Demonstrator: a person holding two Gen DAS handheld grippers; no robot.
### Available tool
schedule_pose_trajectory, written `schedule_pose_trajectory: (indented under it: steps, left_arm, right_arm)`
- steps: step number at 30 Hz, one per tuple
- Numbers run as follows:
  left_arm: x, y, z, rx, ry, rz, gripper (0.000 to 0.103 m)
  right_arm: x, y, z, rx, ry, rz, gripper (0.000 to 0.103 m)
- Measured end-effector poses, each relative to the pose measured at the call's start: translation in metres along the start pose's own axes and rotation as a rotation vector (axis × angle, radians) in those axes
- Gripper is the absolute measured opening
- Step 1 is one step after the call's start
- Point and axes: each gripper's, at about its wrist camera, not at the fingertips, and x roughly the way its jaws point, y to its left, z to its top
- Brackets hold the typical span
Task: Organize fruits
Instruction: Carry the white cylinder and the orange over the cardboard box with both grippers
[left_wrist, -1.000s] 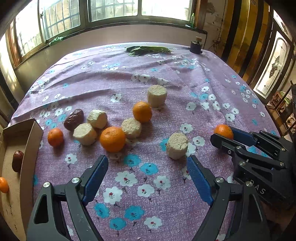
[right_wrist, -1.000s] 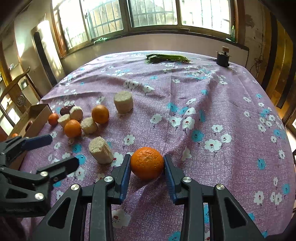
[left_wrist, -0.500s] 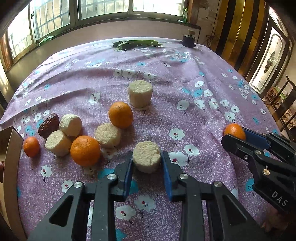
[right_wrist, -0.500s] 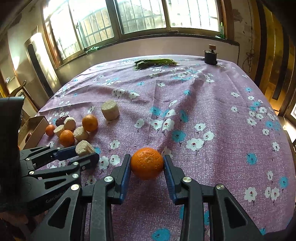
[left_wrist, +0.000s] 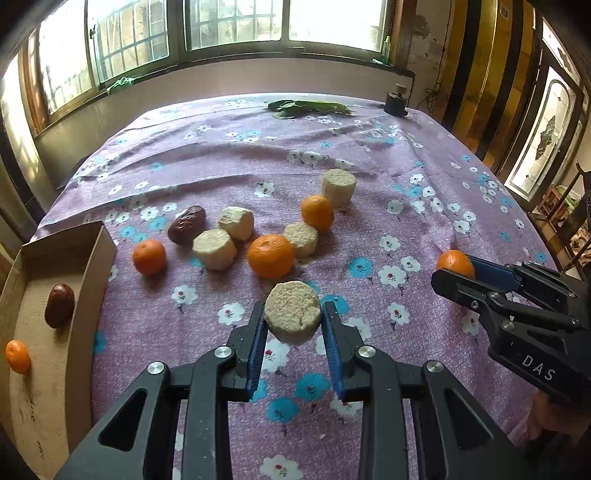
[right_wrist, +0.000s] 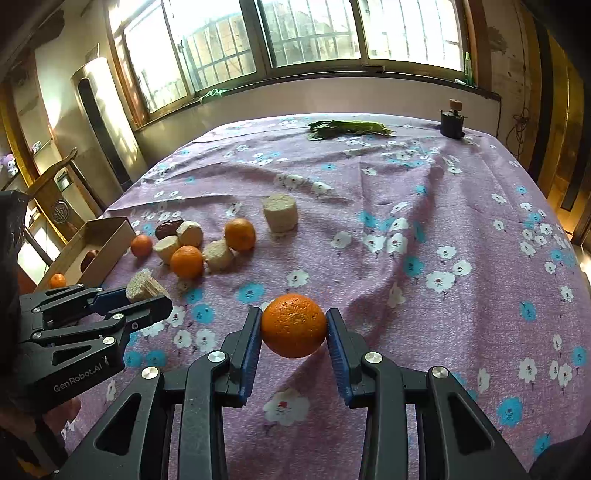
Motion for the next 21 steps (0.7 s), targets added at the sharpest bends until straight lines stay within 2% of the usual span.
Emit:
schedule_pose_trajectory:
  steps: [21]
  left_arm:
    - [-0.061, 0.105, -0.033, -0.129, -0.055, 0.150, 0.028]
  right_arm:
    - [0.007, 0.119, 0.005, -0.162, 0.025, 0.111, 0.038]
